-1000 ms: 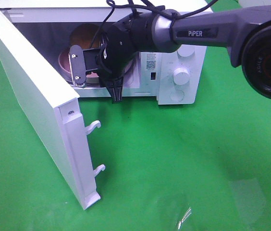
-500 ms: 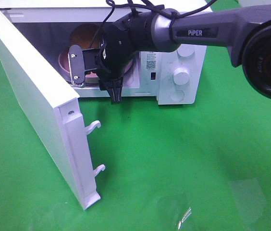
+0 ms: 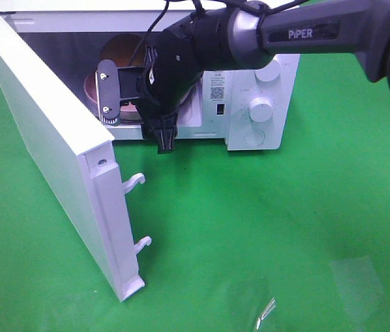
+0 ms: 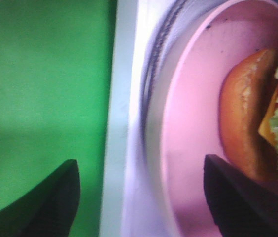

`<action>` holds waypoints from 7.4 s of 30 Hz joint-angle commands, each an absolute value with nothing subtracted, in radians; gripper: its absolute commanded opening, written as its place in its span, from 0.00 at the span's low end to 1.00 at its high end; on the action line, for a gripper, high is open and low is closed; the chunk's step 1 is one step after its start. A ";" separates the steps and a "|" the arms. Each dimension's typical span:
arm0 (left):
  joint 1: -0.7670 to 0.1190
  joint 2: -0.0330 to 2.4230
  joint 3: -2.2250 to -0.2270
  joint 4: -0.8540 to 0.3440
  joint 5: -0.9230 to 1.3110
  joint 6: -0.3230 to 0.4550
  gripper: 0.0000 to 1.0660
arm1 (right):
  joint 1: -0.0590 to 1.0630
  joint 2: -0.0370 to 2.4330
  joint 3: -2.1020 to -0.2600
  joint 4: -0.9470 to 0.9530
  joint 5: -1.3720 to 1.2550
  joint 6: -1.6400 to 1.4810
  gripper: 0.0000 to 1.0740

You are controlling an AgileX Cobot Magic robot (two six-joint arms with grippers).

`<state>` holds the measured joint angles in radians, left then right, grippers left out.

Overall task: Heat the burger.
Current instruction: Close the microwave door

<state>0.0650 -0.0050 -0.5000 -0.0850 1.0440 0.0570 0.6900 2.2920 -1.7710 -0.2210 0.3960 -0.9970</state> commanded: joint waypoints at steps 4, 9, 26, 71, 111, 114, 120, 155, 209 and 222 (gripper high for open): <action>0.066 -0.025 -0.497 -0.092 1.036 0.054 0.92 | 0.691 2.215 -1.665 -0.219 0.328 -0.992 0.66; 0.066 -0.025 -0.497 -0.092 1.036 0.054 0.92 | 0.691 2.157 -1.589 -0.226 0.303 -0.992 0.71; 0.066 -0.025 -0.497 -0.092 1.036 0.054 0.92 | 0.691 1.847 -1.258 -0.246 0.289 -0.903 0.71; 0.066 -0.025 -0.497 -0.092 1.036 0.054 0.92 | 0.357 1.175 -0.835 -0.149 1.001 0.131 0.71; 0.066 -0.025 -0.497 -0.092 1.036 0.054 0.92 | 0.096 0.160 -0.590 -0.083 1.077 0.107 0.71; 0.066 -0.025 -0.497 -0.092 1.036 0.054 0.92 | 0.094 0.093 -0.537 -0.073 1.072 0.107 0.71; 0.066 -0.025 -0.497 -0.092 1.036 0.054 0.92 | 0.094 0.008 -0.514 -0.073 1.032 0.105 0.71; 0.066 -0.022 -0.497 -0.092 1.036 0.054 0.92 | 0.094 -0.031 -0.498 -0.067 1.004 0.099 0.71; 0.066 0.278 -0.355 -0.167 0.248 0.113 0.00 | 0.094 -0.031 -0.498 -0.067 1.004 0.099 0.71; 0.064 0.489 -0.135 -0.186 -0.281 0.074 0.00 | 0.094 -0.031 -0.498 -0.067 1.004 0.099 0.71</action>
<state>0.0650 0.4400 -0.1380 -0.2050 -0.1990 0.1110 0.1000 -0.0040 -0.5010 -0.0720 1.0160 0.1090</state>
